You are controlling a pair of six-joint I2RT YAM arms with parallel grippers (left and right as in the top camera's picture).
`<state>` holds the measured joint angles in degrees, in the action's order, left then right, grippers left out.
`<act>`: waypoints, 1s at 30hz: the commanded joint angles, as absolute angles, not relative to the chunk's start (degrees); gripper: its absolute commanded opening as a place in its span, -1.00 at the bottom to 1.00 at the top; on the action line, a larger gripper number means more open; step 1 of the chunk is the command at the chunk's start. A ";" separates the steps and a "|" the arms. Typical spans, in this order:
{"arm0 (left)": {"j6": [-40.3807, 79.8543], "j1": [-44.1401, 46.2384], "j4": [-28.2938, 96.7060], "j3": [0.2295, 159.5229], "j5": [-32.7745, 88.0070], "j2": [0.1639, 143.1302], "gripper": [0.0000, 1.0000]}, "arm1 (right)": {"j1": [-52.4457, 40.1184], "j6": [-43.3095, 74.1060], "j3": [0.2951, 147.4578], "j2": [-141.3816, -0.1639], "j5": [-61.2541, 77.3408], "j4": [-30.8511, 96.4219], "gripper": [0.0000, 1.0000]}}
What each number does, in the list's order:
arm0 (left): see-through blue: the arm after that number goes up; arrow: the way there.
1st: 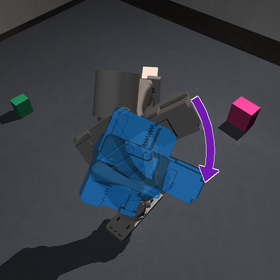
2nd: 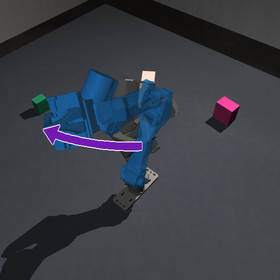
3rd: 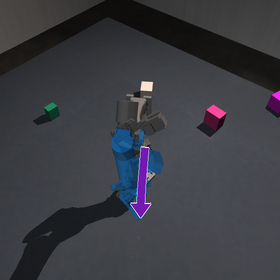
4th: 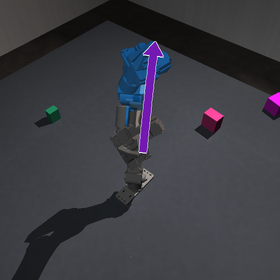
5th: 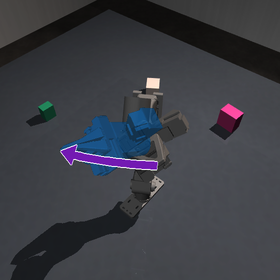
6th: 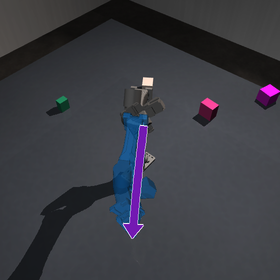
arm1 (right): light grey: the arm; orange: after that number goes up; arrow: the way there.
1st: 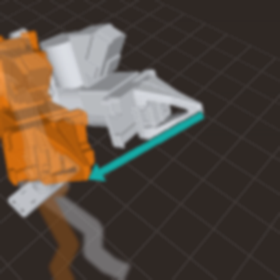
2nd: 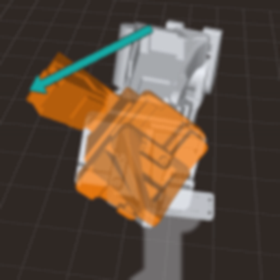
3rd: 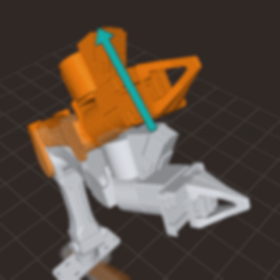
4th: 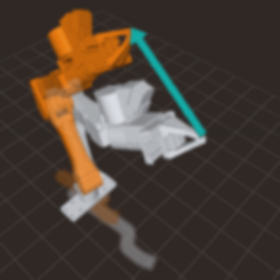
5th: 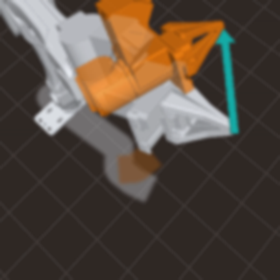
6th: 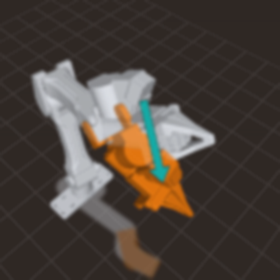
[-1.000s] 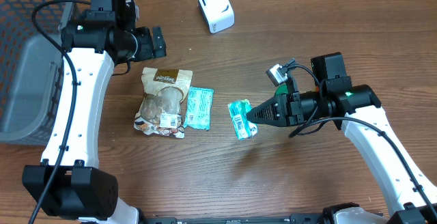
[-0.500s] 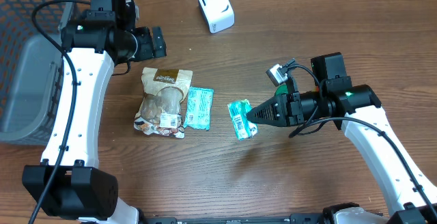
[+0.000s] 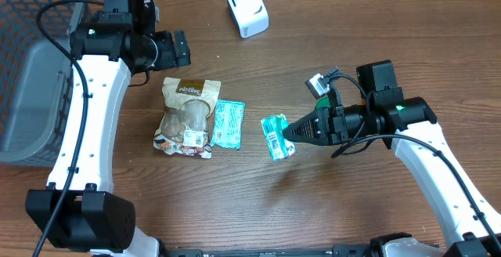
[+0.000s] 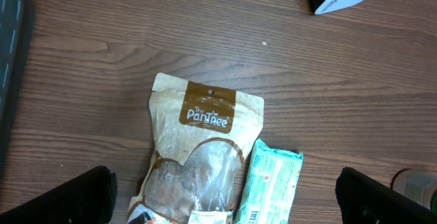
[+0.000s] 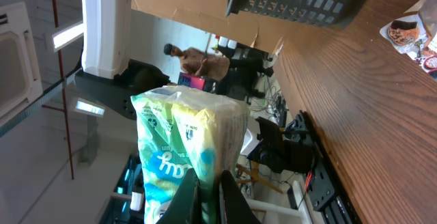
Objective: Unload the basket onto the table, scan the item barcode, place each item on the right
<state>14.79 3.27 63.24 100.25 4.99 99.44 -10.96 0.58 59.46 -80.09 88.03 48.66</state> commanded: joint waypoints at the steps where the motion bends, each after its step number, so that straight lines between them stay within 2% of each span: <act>1: 14.13 3.07 63.20 101.03 5.56 99.55 0.99 | -10.85 -0.12 59.64 -79.09 89.86 48.34 -0.93; 5: 14.13 3.07 63.20 101.03 5.56 99.55 0.99 | -10.85 -0.08 59.64 -79.09 87.42 48.29 -0.92; 10: 14.13 3.07 63.20 101.03 5.56 99.55 0.99 | -10.87 3.20 59.64 -79.09 75.48 48.34 -0.92; 18: 14.13 3.07 63.20 101.03 5.56 99.55 0.99 | -12.23 13.43 59.53 -79.31 46.00 48.12 -0.92; 30: 14.13 3.07 63.20 101.03 5.56 99.55 0.99 | -28.62 24.60 59.51 -82.24 8.88 42.39 -0.93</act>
<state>14.79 3.27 63.22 100.25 4.99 99.44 -24.80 19.18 59.44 -80.55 25.21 43.68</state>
